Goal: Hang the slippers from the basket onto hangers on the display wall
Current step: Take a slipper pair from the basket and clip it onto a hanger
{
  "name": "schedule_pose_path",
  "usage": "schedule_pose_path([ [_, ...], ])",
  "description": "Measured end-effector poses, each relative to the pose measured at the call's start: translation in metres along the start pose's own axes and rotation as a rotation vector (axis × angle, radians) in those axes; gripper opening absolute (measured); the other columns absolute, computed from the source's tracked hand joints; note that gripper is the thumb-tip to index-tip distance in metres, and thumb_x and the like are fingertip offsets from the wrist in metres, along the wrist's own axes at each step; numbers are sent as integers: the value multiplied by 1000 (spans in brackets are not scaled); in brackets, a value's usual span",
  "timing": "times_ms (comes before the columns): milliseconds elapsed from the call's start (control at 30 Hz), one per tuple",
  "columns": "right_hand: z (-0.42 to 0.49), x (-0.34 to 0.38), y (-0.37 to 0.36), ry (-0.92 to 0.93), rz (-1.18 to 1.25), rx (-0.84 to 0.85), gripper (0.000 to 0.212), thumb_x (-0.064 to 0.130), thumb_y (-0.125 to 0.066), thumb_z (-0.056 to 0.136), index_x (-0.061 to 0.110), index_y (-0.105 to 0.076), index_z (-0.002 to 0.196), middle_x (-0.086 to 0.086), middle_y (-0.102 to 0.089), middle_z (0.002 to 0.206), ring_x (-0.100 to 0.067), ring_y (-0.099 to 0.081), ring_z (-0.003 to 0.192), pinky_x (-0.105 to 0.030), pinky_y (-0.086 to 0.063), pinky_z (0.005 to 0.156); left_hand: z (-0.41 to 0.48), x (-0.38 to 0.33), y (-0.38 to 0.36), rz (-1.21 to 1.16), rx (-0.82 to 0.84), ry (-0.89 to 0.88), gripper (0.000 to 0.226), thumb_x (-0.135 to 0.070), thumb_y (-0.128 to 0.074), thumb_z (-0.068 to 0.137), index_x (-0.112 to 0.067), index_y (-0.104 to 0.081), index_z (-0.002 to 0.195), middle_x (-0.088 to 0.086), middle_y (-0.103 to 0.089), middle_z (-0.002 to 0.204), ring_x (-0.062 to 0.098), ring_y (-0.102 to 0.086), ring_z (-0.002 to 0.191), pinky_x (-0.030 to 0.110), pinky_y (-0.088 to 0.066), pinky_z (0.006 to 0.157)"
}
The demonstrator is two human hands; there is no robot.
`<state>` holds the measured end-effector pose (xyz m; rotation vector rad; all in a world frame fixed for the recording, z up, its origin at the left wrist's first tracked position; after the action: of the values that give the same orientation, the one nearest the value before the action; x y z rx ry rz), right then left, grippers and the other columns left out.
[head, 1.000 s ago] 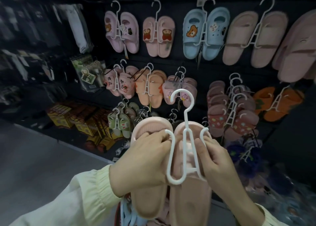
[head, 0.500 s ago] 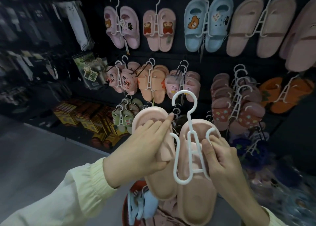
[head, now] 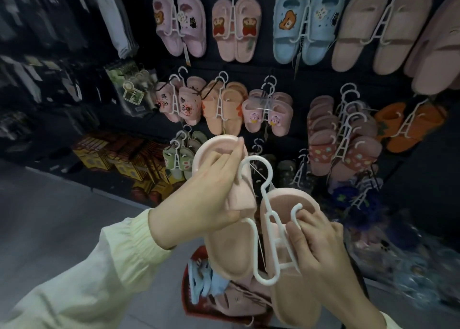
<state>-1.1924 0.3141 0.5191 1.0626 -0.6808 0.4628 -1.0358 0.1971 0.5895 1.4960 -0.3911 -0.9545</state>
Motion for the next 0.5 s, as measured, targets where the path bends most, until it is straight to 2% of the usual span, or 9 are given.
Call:
schedule_pose_path([
  [100, -11, 1, -2, -36, -29, -16, 39, 43, -30, 100, 38, -44, 63, 16, -51, 83, -5, -51, 88, -31, -27, 76, -12, -5, -4, -31, 19, -17, 128, -32, -76, 77, -17, 26, 152, -6, -34, 133, 10, -24, 126, 25, -31, 109],
  [200, -17, 3, 1, -66, -38, -68, 42, 42, -30, 101, 36, -38, 60, 14, -50, 79, -6, -50, 84, -30, -27, 76, -26, -17, -14, -65, 35, -77, 123, -28, -73, 80, -17, 24, 154, -6, -36, 133, 11, -27, 124, 25, -32, 106],
  [333, -23, 9, 7, -94, -31, -119, 46, 42, -31, 101, 27, -50, 62, 12, -56, 78, -7, -53, 87, -41, -32, 79, -45, -34, -28, -42, -5, -194, 114, -28, -70, 81, -12, 13, 157, -5, -42, 130, 13, -34, 122, 23, -32, 107],
  [500, -37, 13, 14, -118, -79, -178, 48, 39, -32, 101, 21, -50, 60, 7, -56, 76, -8, -52, 87, -40, -29, 77, -65, -42, -46, 51, -62, -309, 101, -22, -64, 78, -4, -5, 158, 2, -44, 141, 23, -42, 122, 43, -41, 105],
])
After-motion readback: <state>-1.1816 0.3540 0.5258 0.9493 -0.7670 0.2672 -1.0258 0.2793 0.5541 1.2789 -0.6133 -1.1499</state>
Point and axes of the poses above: each hand's wrist, its own z-axis towards the middle knuckle, its own y-axis out of the back of the hand, x = y × z, the point moved 5 cm from there along z, towards the middle knuckle
